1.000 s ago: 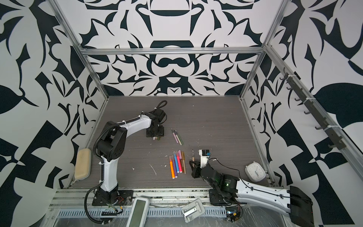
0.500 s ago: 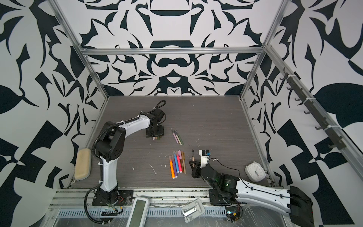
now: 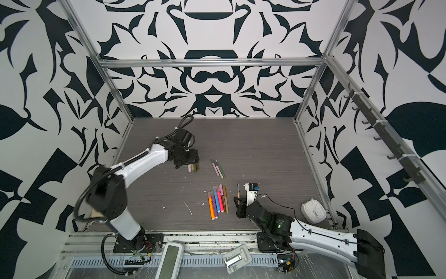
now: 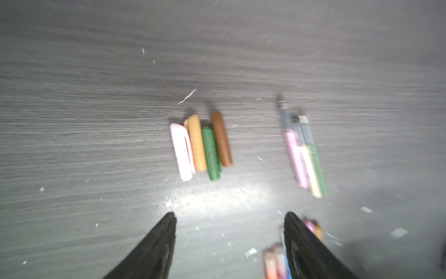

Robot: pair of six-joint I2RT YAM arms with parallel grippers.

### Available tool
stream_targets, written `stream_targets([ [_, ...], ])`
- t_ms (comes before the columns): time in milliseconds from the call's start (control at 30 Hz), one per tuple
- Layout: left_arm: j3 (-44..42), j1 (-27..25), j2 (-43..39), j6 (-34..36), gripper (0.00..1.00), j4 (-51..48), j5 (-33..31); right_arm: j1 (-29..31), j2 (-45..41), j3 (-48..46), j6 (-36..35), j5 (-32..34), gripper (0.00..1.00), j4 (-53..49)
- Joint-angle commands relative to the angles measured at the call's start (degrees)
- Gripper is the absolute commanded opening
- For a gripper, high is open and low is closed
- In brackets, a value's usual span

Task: Open the pen caps
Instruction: 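Withdraw the left gripper while the right gripper carries the uncapped pen toward the pens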

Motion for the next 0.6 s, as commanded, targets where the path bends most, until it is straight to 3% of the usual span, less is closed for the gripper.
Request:
stream_targets([
  [0, -12.0, -0.2, -13.7, -1.6, 0.73, 8.4, 2.9, -6.3, -0.4, 5.7, -2.5, -3.9, 0.0, -4.0],
  [133, -30.1, -0.9, -33.6, -3.5, 0.73, 19.6, 3.3, -21.7, 5.7, 12.4, -10.8, -18.3, 0.0, -6.6],
  [267, -40.9, -1.0, -45.2, -4.5, 0.74, 21.1, 0.5, -35.6, 21.7, 20.1, -18.4, -34.8, 0.0, -4.0],
  [400, -45.2, -1.0, -50.9, -3.4, 0.74, 21.1, 1.1, -39.6, 38.5, 29.3, -24.7, -42.6, 0.0, -2.9],
  [567, -47.6, -1.0, -54.1, -0.6, 0.74, 18.2, -1.6, -39.6, 54.6, 38.9, -28.5, -46.2, 0.0, -3.0],
])
